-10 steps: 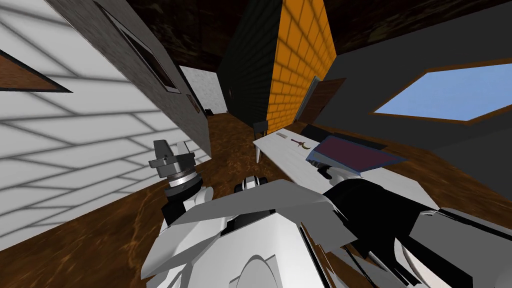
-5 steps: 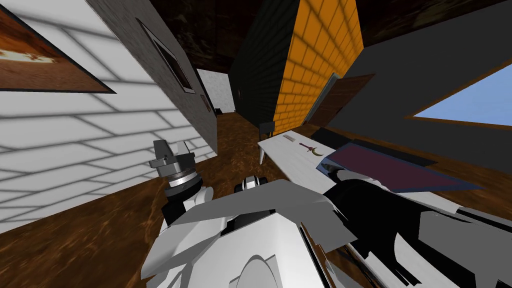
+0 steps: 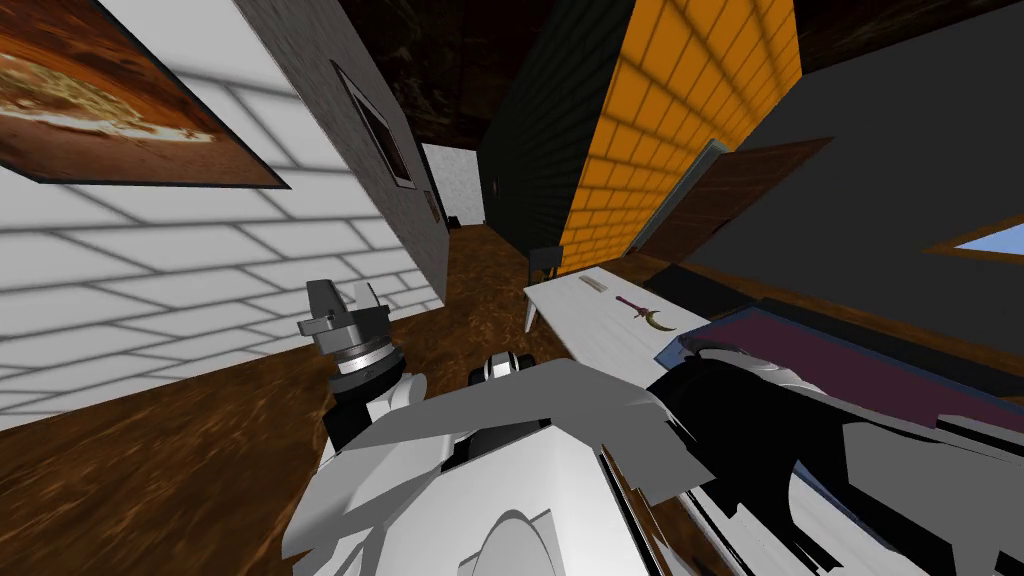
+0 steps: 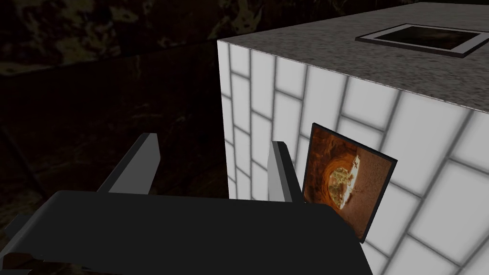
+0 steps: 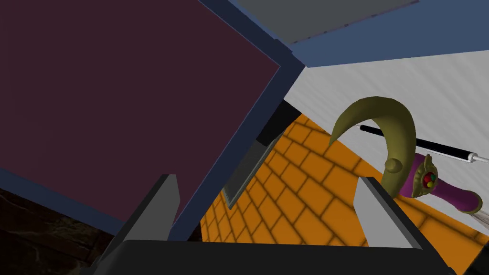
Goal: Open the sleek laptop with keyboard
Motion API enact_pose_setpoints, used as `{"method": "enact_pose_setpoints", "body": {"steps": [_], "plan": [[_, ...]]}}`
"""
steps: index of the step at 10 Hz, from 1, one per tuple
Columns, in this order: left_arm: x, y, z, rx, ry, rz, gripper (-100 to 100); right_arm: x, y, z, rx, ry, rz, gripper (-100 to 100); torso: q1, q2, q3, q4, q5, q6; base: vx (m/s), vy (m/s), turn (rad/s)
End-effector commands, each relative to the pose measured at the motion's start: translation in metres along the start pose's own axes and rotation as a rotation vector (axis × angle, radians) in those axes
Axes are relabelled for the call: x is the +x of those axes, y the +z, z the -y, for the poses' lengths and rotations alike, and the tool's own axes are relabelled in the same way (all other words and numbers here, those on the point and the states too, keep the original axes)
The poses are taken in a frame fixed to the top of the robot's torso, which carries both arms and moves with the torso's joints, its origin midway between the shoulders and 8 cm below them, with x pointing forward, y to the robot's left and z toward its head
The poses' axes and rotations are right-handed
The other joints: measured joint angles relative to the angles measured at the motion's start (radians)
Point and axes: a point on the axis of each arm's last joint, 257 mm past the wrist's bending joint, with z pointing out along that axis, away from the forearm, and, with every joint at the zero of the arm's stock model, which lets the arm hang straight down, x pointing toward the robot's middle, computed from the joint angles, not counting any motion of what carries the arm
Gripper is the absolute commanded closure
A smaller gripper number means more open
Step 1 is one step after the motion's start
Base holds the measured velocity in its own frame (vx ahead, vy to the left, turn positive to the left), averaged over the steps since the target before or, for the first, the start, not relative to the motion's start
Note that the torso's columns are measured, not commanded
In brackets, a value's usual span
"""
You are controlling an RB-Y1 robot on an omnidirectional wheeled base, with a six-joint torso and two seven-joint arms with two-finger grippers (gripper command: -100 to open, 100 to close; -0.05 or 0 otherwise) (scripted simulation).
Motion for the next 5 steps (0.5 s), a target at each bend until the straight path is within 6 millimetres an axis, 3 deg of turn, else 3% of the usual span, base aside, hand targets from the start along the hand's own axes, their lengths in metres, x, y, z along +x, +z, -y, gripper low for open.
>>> {"method": "enact_pose_setpoints", "body": {"steps": [1,2,3,4,5], "plan": [[0.0,0.0,0.0,0.0,0.0,0.0,0,0.01,-0.002,0.054,0.118,-0.085,0.008,-100,0.001,0.001,0.001,0.0,0.0,0.002,0.052,-0.047,0.122],[0.0,0.0,0.0,0.0,0.0,0.0,0,0.009,-0.002,0.056,0.126,-0.085,0.012,-100,0.002,0.002,0.001,0.001,0.0,0.001,0.037,-0.033,0.111],[0.0,0.0,0.0,0.0,0.0,0.0,0,0.012,-0.005,0.085,0.188,-0.133,0.016,-100,0.003,0.003,0.002,0.001,0.001,0.001,0.044,-0.04,0.193],[0.0,0.0,0.0,0.0,0.0,0.0,0,0.012,-0.005,0.085,0.189,-0.133,0.016,-100,0.002,0.002,0.001,0.001,0.001,0.0,0.035,-0.04,0.097],[0.0,0.0,0.0,0.0,0.0,0.0,0,0.014,-0.009,0.112,0.245,-0.179,0.02,-100,0.002,0.002,0.001,0.001,0.0,0.001,0.035,-0.044,0.185]]}}
